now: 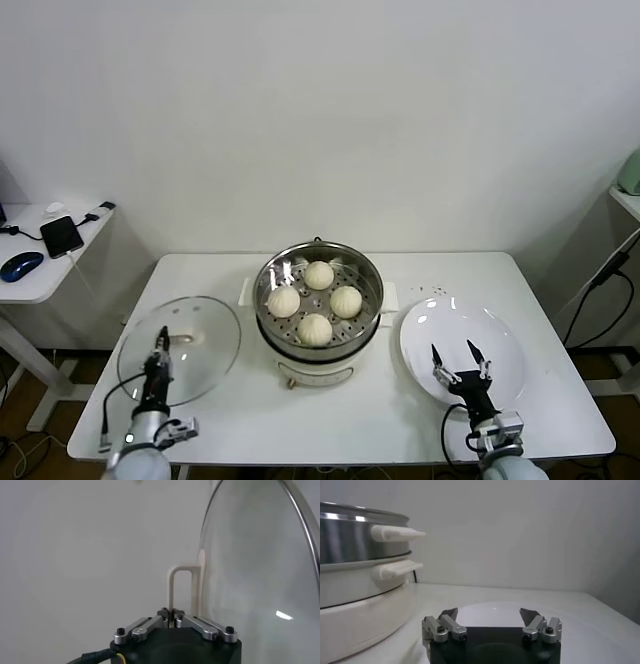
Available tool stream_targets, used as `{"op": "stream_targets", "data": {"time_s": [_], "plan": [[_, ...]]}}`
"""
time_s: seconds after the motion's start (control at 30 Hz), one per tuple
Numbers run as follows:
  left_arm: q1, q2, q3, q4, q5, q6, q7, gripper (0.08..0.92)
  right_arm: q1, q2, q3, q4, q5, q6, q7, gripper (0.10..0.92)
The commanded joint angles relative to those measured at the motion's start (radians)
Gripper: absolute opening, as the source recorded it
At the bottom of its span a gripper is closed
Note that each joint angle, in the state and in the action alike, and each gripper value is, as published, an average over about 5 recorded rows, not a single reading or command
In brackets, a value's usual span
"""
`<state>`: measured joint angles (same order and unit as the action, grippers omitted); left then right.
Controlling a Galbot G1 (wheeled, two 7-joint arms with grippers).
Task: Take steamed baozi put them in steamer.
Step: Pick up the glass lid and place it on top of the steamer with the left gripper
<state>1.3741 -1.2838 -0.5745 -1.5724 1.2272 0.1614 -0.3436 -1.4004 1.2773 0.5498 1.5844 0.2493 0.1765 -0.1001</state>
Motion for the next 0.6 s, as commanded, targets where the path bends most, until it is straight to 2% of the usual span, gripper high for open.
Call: {"op": "stream_targets", "data": {"time_s": [0.03, 0.13, 0.23, 0.47, 0.6], "plan": [[0.082, 0.193, -0.042, -0.441, -0.240, 0.108, 0.292, 0.137, -0.007, 0.001, 0.006, 0.012, -0.023, -0.002, 0.016, 0.823], [0.059, 0.230, -0.019, -0.526, -0.259, 0.184, 0.367, 0.137, -0.011, 0.000, 0.013, 0.018, -0.032, -0.004, 0.027, 0.823], [0.013, 0.232, 0.040, -0.585, -0.246, 0.278, 0.423, 0.137, -0.013, -0.001, 0.015, 0.021, -0.037, -0.007, 0.032, 0.823], [-0.111, 0.158, 0.307, -0.605, -0.067, 0.420, 0.490, 0.137, -0.025, -0.004, 0.006, 0.033, -0.055, -0.007, 0.030, 0.823], [-0.170, 0.071, 0.448, -0.587, 0.049, 0.485, 0.550, 0.137, -0.027, -0.001, 0.000, 0.027, -0.055, 0.004, 0.027, 0.823]]}}
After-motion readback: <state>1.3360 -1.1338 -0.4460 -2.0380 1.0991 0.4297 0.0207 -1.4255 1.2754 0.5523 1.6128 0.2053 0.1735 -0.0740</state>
